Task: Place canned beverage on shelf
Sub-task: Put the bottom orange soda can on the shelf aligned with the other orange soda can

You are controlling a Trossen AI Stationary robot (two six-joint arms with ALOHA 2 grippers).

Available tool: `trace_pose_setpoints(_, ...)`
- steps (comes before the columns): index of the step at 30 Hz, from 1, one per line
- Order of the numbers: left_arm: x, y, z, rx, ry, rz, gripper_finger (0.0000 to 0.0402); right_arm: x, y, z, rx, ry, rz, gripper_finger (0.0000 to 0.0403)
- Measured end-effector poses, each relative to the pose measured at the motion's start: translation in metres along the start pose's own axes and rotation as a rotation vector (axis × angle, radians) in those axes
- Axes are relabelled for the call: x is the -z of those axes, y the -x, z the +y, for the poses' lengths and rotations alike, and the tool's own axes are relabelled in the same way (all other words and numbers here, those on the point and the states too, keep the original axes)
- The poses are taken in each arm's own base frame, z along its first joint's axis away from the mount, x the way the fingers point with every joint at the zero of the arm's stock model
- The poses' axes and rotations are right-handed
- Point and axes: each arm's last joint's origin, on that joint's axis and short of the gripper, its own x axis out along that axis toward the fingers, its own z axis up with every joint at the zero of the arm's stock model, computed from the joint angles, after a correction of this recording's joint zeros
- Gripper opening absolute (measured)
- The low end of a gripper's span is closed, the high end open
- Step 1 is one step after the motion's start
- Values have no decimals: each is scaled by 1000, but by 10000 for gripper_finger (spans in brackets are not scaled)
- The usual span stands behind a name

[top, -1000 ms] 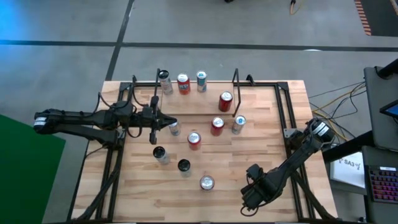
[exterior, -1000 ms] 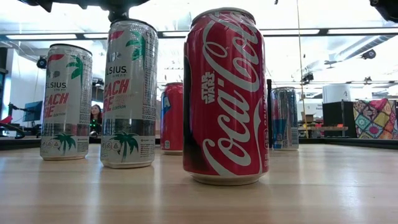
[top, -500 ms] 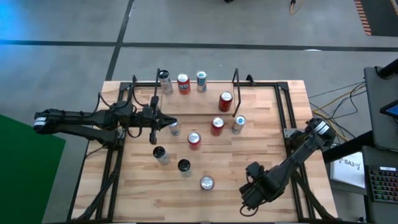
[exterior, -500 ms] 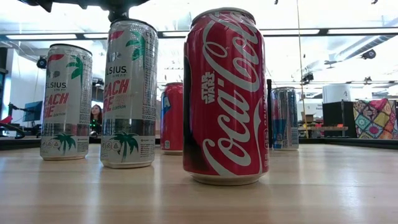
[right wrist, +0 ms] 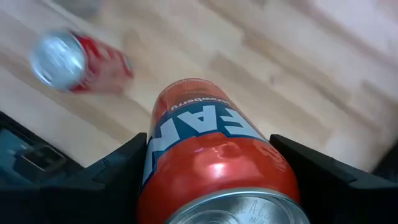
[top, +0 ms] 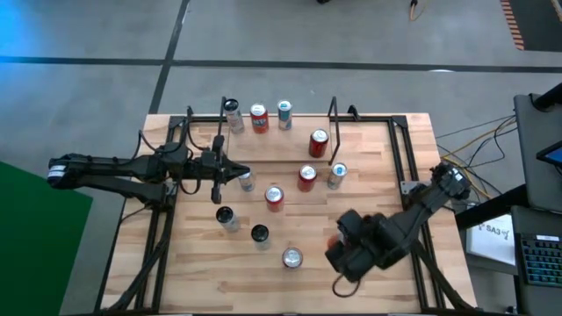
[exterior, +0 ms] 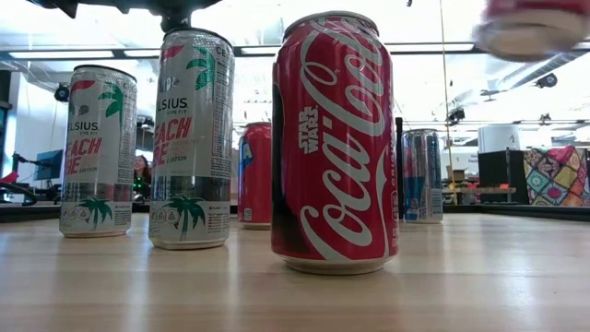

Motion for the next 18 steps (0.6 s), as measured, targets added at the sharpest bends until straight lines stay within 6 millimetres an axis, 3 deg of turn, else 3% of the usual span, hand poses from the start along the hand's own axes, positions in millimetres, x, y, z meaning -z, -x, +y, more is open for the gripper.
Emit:
trace_pose_setpoints(8, 9, -1, -1, 3, 19, 27, 0, -52, 20, 0, -62, 153, -130, 290)
trace_pose_setpoints(18, 10, -2, -1, 4, 25, 32, 0, -122, 19, -10, -44, 302, -243, 290)
